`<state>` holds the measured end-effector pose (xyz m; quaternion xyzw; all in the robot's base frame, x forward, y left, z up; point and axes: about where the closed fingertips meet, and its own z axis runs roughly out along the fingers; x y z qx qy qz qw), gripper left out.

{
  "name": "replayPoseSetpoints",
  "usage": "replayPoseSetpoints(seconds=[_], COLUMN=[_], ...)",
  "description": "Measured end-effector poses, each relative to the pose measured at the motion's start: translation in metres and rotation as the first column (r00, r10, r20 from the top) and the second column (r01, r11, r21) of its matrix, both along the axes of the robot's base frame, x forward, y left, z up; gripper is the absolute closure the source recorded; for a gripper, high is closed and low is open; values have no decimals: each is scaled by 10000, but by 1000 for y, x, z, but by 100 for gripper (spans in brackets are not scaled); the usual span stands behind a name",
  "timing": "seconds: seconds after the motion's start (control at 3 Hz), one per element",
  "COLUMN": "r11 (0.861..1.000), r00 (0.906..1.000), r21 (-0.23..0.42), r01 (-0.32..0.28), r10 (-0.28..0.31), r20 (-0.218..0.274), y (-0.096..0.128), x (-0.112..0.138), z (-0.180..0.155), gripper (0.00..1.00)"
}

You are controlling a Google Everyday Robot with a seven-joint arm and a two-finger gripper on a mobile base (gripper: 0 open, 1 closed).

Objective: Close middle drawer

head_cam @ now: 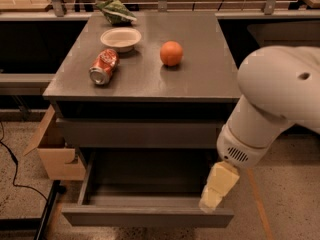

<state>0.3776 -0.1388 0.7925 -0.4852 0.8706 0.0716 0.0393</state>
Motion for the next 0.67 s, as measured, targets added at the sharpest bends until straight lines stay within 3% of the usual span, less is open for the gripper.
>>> replayPoseSetpoints(seconds=[0.33, 0.67], r11=[9913, 9752], r00=[9793, 9544], r21=[327, 614], r01=[1277, 2128], r10=[-1208, -1940], r20=[-1622, -2268], y=[14, 13], x=[-39, -55], z=[-100, -164], gripper=[0, 0])
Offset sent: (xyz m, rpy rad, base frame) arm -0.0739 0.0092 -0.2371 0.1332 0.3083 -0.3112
